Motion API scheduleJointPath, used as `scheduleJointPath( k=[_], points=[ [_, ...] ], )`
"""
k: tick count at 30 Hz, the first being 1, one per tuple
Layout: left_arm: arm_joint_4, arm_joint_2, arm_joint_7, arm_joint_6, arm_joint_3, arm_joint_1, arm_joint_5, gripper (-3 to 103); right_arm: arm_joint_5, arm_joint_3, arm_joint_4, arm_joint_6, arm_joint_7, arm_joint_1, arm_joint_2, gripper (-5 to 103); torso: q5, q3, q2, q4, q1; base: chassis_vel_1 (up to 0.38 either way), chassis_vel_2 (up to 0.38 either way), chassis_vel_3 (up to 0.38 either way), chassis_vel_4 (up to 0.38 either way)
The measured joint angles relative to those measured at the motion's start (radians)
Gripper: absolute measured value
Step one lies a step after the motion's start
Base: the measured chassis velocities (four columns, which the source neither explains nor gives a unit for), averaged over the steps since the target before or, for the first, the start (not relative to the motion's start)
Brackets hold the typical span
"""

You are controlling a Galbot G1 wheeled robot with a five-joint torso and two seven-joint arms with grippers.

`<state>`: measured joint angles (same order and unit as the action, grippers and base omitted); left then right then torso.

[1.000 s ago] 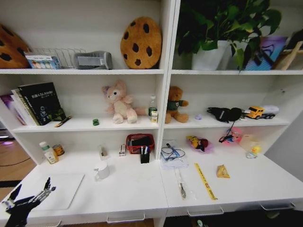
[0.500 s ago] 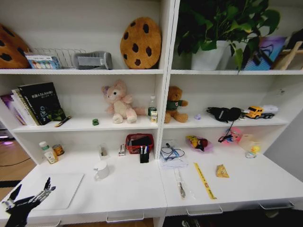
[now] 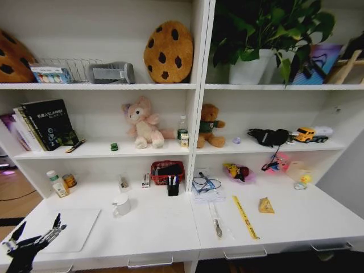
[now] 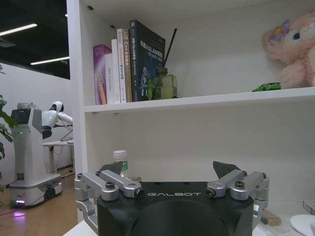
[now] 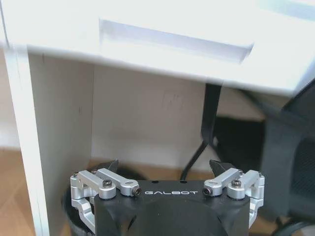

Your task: Organize the objects on the table.

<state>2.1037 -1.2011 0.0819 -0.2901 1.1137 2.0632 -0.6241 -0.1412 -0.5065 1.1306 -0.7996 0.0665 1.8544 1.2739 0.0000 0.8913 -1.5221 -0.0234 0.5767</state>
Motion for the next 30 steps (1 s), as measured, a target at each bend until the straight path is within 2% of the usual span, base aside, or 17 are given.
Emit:
scheduleJointPath(
  k=[1,4,7,13,15,16,18,19,22,23,24,26,30],
  points=[
    [0.000,0.000,0.000,0.000,0.000,0.000,0.000,100,-0.006,-0.006,0.082,-0.001,0.005,0.054,-0.013,100,0.0001,0.000,0.000,0.0004,0.000,0.000,0.000,0.000,0.000],
    [0.000,0.000,0.000,0.000,0.000,0.000,0.000,100,-0.008,-0.012,0.154,-0.001,0.011,0.103,-0.025,100,-0.0003,0.000,0.000,0.0005,0.000,0.000,0.000,0.000,0.000],
    [0.000,0.000,0.000,0.000,0.000,0.000,0.000,100,0.002,-0.040,0.388,-0.001,0.052,0.248,-0.050,100,-0.0001,0.000,0.000,0.0004,0.000,0.000,0.000,0.000,0.000],
    [0.000,0.000,0.000,0.000,0.000,0.000,0.000,100,0.003,-0.084,0.567,0.008,0.095,0.267,-0.048,100,-0.0001,0.000,0.000,0.0003,0.000,0.000,0.000,0.000,0.000],
    [0.000,0.000,0.000,0.000,0.000,0.000,0.000,100,-0.058,-0.134,0.671,0.097,0.099,0.193,-0.068,100,-0.0002,0.000,0.000,0.0005,0.000,0.000,0.000,0.000,0.000],
    [0.000,0.000,0.000,0.000,0.000,0.000,0.000,100,-0.058,-0.134,0.671,0.097,0.099,0.193,-0.068,100,-0.0002,0.000,0.000,0.0005,0.000,0.000,0.000,0.000,0.000],
    [0.000,0.000,0.000,0.000,0.000,0.000,0.000,100,-0.125,-0.166,0.691,0.181,0.107,0.095,-0.083,100,0.0000,0.000,0.000,0.0005,0.000,0.000,0.000,0.000,0.000],
    [0.000,0.000,0.000,0.000,0.000,0.000,0.000,100,-0.125,-0.166,0.691,0.181,0.107,0.095,-0.083,100,0.0000,0.000,0.000,0.0005,0.000,0.000,0.000,0.000,0.000],
    [0.000,0.000,0.000,0.000,0.000,0.000,0.000,100,-0.229,-0.193,0.675,0.319,0.124,-0.048,-0.114,100,0.0000,0.000,0.000,0.0006,0.000,0.000,0.000,0.000,0.000],
    [0.000,0.000,0.000,0.000,0.000,0.000,0.000,100,-0.229,-0.193,0.675,0.319,0.124,-0.048,-0.114,100,0.0000,0.000,0.000,0.0006,0.000,0.000,0.000,0.000,0.000],
    [0.000,0.000,0.000,0.000,0.000,0.000,0.000,100,-0.263,-0.195,0.652,0.381,0.137,-0.106,-0.135,100,0.0002,0.000,0.000,0.0005,0.000,0.000,0.000,0.000,0.000],
    [0.000,0.000,0.000,0.000,0.000,0.000,0.000,100,-0.292,-0.191,0.582,0.451,0.161,-0.209,-0.179,100,0.0000,0.000,0.000,0.0003,0.000,0.000,0.000,0.000,0.000],
    [0.000,0.000,0.000,0.000,0.000,0.000,0.000,100,-0.310,-0.175,0.506,0.487,0.175,-0.299,-0.214,100,0.0002,0.000,0.000,0.0008,0.000,0.000,0.000,0.000,0.000]
  ],
)
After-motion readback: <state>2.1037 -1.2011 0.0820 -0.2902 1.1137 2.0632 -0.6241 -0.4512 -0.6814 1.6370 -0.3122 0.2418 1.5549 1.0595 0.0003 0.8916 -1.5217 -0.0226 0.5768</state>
